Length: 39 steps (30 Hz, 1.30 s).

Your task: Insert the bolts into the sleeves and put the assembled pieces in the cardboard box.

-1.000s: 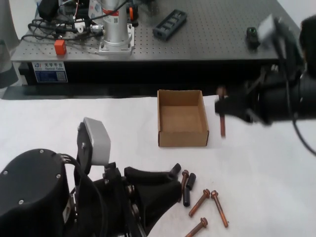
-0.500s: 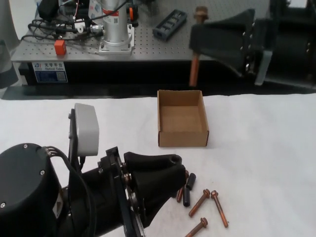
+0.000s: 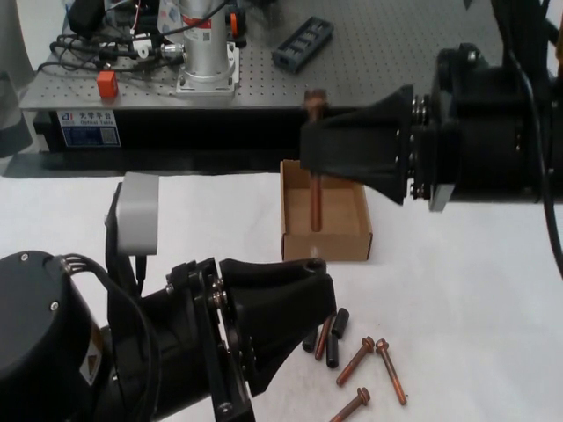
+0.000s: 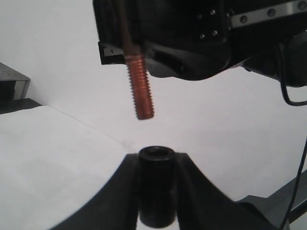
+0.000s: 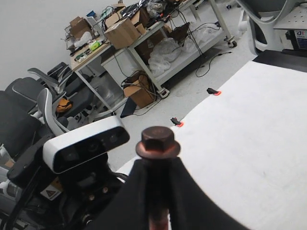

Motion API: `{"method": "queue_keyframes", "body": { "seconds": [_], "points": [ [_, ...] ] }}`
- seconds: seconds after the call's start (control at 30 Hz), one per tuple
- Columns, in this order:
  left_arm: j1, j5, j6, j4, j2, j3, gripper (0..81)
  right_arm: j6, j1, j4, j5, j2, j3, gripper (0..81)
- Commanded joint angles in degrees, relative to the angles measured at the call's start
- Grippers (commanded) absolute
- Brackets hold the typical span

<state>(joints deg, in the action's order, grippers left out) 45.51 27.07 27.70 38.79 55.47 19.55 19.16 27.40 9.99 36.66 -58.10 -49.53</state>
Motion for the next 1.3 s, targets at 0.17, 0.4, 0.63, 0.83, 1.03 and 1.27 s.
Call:
{"method": "queue_keyframes", "body": {
  "seconds": [0.17,0.4,0.63,0.83,1.03,1.27],
  "points": [
    [-0.2,0.1,2.8,1.2,-0.5,0.3,0.6,-1.4,0.8,3.1,0.6,0.4,-0.5,0.2],
    [-0.2,-1.1,5.8,1.7,-0.5,0.3,0.6,-1.6,0.8,3.4,0.9,0.4,-0.5,0.2],
    [-0.2,-1.8,7.2,3.3,-0.5,0.3,0.6,-2.5,0.8,6.4,1.7,0.4,-0.5,0.2],
    [-0.2,-3.1,7.5,3.3,-0.5,0.3,0.6,-4.0,0.8,6.4,3.2,0.4,-0.5,0.2],
    [-0.2,-3.8,7.3,3.3,-0.5,0.3,0.6,-5.9,0.8,6.4,3.5,0.4,-0.5,10.7],
    [-0.2,-3.8,3.1,3.3,-0.5,0.3,0.6,-5.3,0.6,6.4,2.8,1.4,-1.1,49.1]
  ]
}}
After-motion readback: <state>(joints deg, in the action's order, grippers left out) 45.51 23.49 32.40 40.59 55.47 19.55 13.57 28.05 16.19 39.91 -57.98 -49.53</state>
